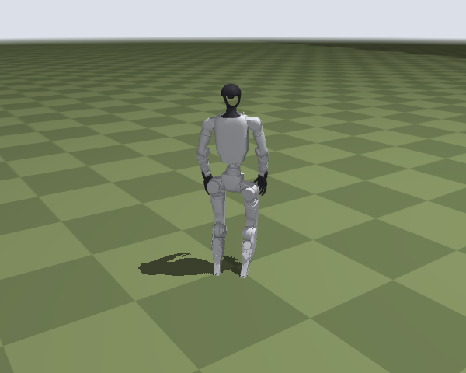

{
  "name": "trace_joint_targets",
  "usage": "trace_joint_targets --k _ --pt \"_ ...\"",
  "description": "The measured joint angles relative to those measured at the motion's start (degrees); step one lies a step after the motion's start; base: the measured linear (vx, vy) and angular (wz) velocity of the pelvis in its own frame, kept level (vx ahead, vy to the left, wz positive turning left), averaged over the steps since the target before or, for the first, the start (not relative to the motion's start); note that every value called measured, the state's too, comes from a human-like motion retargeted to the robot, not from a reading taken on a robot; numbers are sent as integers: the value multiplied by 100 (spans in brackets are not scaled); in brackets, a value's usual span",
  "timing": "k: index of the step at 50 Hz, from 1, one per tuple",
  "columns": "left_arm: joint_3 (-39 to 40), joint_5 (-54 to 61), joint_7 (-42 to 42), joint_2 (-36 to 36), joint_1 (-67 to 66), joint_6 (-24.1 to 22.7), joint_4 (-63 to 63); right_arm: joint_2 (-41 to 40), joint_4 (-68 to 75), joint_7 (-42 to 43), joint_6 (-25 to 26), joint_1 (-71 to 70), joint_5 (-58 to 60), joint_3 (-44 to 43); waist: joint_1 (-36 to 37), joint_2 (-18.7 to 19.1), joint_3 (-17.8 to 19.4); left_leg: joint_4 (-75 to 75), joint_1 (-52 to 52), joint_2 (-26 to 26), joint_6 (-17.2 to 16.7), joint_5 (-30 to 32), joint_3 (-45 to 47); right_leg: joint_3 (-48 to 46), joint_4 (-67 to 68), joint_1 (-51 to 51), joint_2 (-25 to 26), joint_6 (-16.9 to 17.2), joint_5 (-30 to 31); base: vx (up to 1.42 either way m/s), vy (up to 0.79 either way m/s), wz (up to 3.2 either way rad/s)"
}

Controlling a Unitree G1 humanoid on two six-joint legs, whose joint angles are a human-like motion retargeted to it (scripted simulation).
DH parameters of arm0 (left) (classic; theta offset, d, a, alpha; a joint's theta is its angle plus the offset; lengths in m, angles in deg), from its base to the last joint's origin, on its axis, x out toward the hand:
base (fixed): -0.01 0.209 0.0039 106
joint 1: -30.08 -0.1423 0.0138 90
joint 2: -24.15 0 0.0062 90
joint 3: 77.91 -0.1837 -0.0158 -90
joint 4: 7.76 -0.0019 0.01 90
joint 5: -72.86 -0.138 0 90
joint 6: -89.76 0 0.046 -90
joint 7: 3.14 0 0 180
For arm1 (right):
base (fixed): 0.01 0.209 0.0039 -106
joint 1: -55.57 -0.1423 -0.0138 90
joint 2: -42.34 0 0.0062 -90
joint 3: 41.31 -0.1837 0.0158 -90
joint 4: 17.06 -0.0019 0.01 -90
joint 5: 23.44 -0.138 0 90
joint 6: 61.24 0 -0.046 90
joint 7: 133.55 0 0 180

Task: Run

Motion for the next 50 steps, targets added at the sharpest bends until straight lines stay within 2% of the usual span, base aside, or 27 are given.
trace_joint_targets --k 3,5,12,30,35,38,42,45,48,50 --pt "11 -13 -30 27 158 -117 -179 -81 179 41 -120 -155 19 1 -45 -139 148 682 -311 -126 10 -284 35 17 627 -263 -173 40 -270 -5 0 11" --pt "42 -14 -22 -20 364 -183 -280 -130 274 37 -188 -361 32 -43 -95 -125 -60 896 -768 -43 19 -408 16 -19 548 -592 -68 18 -219 0 0 0" --pt "20 -7 -13 -33 366 -209 -282 -123 276 38 -210 -370 85 19 -133 -77 -387 1269 -1363 65 -19 -541 21 -46 602 -1035 20 12 -201 0 0 0" --pt "85 333 -167 -24 224 -291 -135 -58 54 73 -299 -462 209 293 -50 -66 -565 1983 -2094 106 -29 -912 74 19 857 -1550 60 -29 -394 6 3 -1" --pt "93 558 -412 -8 132 -302 24 90 -260 239 -351 -308 55 292 -248 -311 -554 2545 -2312 -172 93 -1264 229 162 2119 -2112 -287 -13 -743 15 7 10" --pt "33 615 -616 -44 146 -334 159 189 -483 458 -396 -161 -168 252 -513 -483 -522 2737 -2332 -355 155 -1361 363 244 3400 -2839 -632 -189 -743 22 6 18" --pt "-12 730 -929 -229 420 -382 419 382 -851 778 -471 45 -591 99 -1144 -970 -274 2445 -1688 -1068 247 -1361 278 675 5296 -3801 -1142 -70 -670 47 0 55" --pt "13 870 -1169 -322 618 -461 766 494 -1095 974 -514 258 -869 -72 -1247 -878 -2 2152 -914 -989 139 -1361 194 812 5280 -4256 -712 61 -435 65 -4 -29" --pt "8 1045 -1324 -328 629 -615 1209 602 -1330 1183 -534 467 -1042 -249 -1211 -416 79 2317 -499 -532 -91 -1188 -23 670 4455 -4352 -21 142 -221 78 -5 -41" --pt "12 1192 -1388 -317 530 -697 1469 661 -1489 1340 -527 560 -1124 -356 -1119 34 66 2965 -529 -38 -288 -998 -178 426 3888 -4181 480 94 -53 83 -5 -35"
